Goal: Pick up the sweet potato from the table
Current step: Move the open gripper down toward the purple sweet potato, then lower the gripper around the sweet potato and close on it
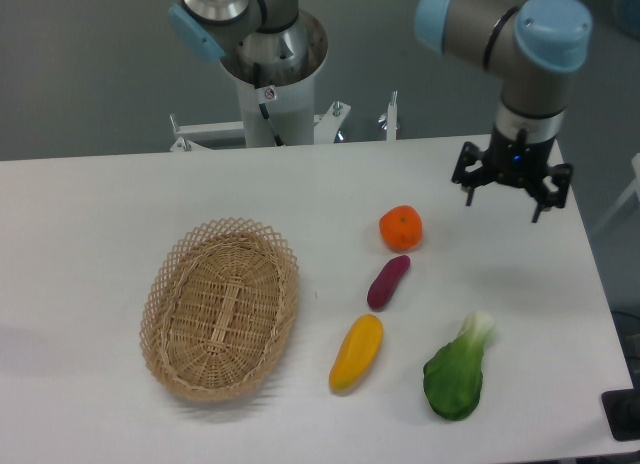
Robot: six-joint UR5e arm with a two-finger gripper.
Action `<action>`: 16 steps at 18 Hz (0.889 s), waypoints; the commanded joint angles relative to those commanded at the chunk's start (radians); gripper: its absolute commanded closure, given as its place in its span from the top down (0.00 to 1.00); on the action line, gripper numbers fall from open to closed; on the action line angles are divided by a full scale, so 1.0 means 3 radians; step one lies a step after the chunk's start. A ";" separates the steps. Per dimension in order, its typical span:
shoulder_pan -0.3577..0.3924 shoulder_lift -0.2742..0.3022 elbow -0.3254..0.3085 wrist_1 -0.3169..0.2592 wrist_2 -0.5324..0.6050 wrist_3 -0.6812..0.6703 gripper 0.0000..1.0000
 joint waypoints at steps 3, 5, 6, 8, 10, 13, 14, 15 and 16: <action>-0.0143 -0.0010 -0.0190 0.0165 0.0000 -0.0204 1.00; -0.0240 -0.0041 -0.0216 0.0186 0.0000 -0.0398 1.00; -0.0301 -0.0076 -0.0216 0.0196 0.0000 -0.0460 1.00; -0.0434 -0.0163 -0.0231 0.0247 0.0010 -0.0476 1.00; -0.0526 -0.0214 -0.0267 0.0323 0.0061 -0.0471 1.00; -0.0598 -0.0301 -0.0278 0.0324 0.0097 -0.0385 1.00; -0.0629 -0.0337 -0.0278 0.0324 0.0107 -0.0303 1.00; -0.0644 -0.0363 -0.0278 0.0324 0.0112 -0.0252 1.00; -0.0654 -0.0393 -0.0288 0.0329 0.0118 -0.0256 1.00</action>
